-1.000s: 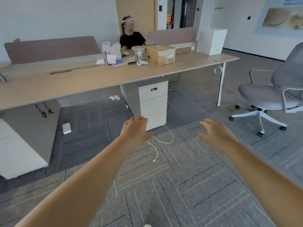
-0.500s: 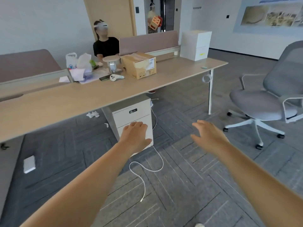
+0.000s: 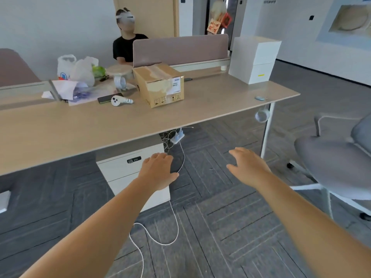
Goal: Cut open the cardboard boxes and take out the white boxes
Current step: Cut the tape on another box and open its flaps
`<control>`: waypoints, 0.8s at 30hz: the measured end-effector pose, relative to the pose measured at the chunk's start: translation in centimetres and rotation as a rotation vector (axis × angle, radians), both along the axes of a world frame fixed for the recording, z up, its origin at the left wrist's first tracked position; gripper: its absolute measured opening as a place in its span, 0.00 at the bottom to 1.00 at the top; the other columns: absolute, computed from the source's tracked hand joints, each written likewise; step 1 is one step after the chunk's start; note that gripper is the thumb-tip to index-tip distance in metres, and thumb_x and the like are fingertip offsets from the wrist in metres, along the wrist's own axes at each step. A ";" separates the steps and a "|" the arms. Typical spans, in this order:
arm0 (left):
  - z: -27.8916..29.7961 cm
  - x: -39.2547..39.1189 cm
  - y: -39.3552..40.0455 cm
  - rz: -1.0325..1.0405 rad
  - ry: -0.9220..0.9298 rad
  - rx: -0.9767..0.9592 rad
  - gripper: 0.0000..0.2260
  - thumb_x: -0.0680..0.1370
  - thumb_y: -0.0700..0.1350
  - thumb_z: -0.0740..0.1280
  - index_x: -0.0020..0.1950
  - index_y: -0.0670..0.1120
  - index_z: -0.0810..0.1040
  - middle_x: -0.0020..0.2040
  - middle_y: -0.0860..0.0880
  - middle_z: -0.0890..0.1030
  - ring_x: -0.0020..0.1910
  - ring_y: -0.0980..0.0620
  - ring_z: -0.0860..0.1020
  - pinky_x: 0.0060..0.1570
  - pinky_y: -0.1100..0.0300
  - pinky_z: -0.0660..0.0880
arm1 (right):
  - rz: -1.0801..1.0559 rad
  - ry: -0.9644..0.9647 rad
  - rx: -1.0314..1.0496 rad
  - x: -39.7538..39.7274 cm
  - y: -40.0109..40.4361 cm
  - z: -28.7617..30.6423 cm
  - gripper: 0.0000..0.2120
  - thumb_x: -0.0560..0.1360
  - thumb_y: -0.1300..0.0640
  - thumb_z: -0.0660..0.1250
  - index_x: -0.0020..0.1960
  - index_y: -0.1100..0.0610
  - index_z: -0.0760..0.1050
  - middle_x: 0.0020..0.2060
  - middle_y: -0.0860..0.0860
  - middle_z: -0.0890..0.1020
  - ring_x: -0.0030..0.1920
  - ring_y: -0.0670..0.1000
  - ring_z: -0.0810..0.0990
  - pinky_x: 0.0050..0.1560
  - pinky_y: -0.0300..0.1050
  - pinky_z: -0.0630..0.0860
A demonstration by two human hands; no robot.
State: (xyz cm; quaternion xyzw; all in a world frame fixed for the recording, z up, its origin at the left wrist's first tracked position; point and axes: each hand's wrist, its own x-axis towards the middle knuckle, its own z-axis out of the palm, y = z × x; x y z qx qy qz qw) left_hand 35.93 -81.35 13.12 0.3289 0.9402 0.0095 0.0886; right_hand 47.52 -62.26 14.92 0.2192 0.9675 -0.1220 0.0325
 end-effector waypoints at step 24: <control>-3.3 -37.5 20.2 0.318 -0.016 -0.101 0.24 0.79 0.55 0.58 0.72 0.46 0.63 0.72 0.48 0.63 0.72 0.47 0.60 0.68 0.52 0.59 | 0.320 -0.083 0.071 -45.0 24.8 -4.2 0.21 0.77 0.54 0.57 0.69 0.60 0.64 0.66 0.56 0.69 0.66 0.56 0.67 0.65 0.47 0.64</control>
